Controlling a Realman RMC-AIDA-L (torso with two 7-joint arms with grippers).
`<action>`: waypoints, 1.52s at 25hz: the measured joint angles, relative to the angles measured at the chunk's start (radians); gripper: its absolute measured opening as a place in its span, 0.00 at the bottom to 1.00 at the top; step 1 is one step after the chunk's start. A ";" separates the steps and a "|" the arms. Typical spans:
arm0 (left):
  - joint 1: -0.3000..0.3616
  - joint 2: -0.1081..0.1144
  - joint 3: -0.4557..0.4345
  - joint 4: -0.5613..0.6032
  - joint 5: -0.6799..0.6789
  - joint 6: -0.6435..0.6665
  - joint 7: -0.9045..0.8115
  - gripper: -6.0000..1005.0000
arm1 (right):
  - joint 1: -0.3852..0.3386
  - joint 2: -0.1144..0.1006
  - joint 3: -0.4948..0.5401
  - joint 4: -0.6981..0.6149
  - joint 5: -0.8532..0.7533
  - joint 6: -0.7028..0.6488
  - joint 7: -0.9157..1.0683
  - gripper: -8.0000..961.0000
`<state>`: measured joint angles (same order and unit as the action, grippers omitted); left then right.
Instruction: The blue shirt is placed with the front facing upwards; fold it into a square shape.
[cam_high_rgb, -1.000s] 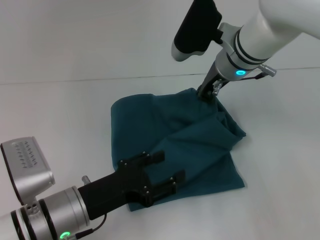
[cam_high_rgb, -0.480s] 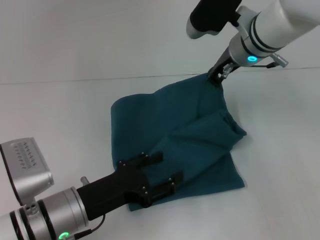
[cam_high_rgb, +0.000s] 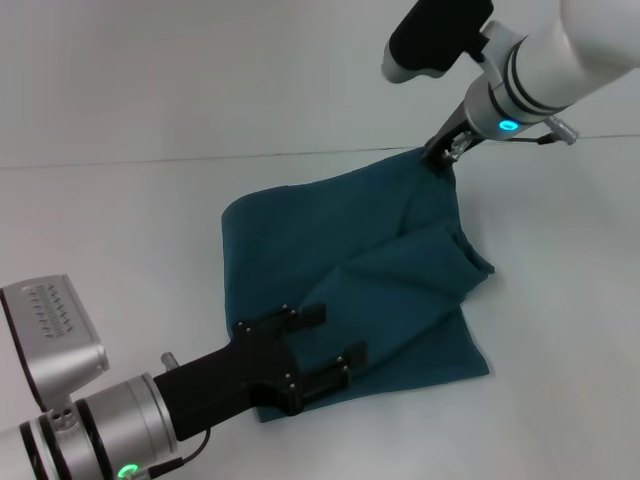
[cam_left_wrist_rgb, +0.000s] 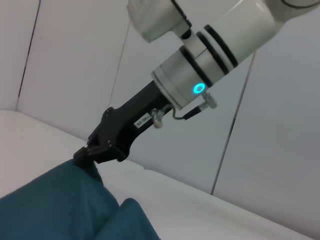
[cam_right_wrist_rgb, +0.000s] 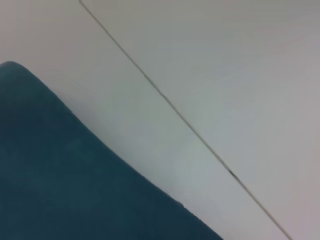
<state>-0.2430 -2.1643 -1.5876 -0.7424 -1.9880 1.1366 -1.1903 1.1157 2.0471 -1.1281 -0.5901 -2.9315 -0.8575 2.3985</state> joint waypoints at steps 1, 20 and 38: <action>-0.001 0.000 0.000 0.000 0.000 0.000 0.000 0.72 | 0.000 0.002 -0.007 0.012 0.000 0.022 0.004 0.06; 0.017 0.001 -0.052 0.013 0.008 0.050 0.000 0.72 | -0.226 0.029 0.038 -0.509 0.111 -0.394 0.051 0.53; 0.010 0.006 -0.061 0.026 0.022 0.052 -0.001 0.72 | -0.332 0.035 0.116 -0.445 0.297 -0.495 -0.007 0.75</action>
<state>-0.2329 -2.1582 -1.6490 -0.7163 -1.9664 1.1890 -1.1913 0.7841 2.0818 -1.0116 -1.0355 -2.6341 -1.3530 2.3915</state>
